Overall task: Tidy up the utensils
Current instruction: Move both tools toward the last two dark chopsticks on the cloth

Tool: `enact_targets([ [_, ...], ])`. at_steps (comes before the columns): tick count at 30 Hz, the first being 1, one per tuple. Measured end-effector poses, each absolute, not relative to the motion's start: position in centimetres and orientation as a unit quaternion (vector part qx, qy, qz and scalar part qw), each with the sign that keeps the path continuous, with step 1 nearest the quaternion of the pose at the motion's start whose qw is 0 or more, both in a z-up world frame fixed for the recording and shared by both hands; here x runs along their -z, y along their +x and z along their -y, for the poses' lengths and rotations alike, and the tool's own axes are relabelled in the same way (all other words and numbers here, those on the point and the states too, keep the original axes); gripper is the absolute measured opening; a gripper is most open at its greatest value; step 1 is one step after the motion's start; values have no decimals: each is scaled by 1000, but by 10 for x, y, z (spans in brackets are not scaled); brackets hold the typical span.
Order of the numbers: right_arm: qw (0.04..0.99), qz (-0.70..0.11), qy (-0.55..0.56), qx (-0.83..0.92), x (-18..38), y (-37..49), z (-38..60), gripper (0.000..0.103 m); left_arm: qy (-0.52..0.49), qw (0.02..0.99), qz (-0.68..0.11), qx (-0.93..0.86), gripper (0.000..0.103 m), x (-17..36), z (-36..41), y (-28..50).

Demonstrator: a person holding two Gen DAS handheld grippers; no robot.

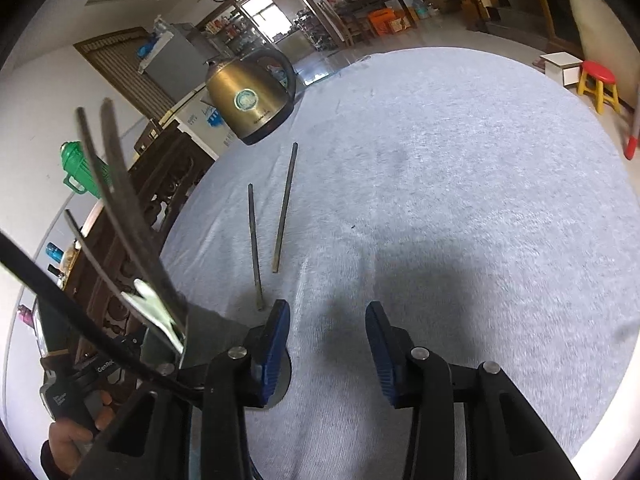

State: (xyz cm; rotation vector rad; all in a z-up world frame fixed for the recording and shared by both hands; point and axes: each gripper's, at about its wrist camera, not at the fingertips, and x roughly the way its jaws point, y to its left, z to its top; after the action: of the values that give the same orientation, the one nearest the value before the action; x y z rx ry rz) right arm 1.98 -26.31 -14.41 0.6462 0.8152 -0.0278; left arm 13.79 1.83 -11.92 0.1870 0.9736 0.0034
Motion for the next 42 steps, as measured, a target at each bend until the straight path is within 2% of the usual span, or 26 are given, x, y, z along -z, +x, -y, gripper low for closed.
enact_targets([
  [23,868,-401,292,10,141,108,283,43,120,877,-466,16,72,127,22,209],
  [42,856,-448,257,-30,155,180,278,43,141,873,-466,20,72,135,39,240],
])
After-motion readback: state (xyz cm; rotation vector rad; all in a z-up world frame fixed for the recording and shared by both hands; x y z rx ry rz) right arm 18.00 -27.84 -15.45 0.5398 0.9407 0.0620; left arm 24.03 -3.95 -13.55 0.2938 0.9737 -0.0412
